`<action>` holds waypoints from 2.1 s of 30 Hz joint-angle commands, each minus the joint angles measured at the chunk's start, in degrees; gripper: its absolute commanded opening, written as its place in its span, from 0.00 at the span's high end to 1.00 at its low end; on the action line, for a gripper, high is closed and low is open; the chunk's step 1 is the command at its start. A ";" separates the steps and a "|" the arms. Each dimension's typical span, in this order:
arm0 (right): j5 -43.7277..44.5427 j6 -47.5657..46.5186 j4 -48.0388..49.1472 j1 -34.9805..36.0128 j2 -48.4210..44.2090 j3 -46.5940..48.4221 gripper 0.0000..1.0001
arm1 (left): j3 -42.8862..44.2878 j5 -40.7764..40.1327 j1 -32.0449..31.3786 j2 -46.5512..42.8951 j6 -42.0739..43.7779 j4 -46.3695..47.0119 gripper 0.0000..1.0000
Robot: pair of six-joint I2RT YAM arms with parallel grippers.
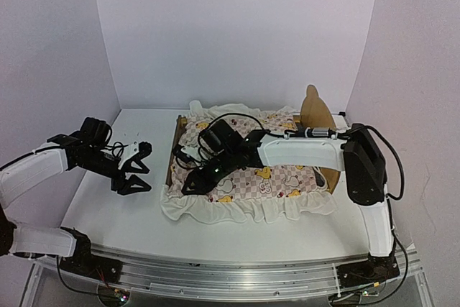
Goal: Set up the pet bed
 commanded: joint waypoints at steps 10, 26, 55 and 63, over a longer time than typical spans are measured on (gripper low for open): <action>0.30 1.94 1.51 -4.83 -12.44 -2.18 1.00 | 4.62 -4.53 -15.12 6.03 0.63 8.93 0.26; 1.99 4.25 1.60 -7.08 -13.59 -3.44 1.00 | 5.40 -15.41 -21.49 14.37 -1.63 30.31 0.71; 23.33 8.38 1.68 -4.16 -37.23 -26.44 0.43 | 26.85 2.68 -23.21 30.62 -31.35 38.61 1.00; 29.29 20.88 16.97 -0.53 -30.43 -30.13 0.29 | 27.01 2.74 -23.05 30.97 -30.84 38.21 1.00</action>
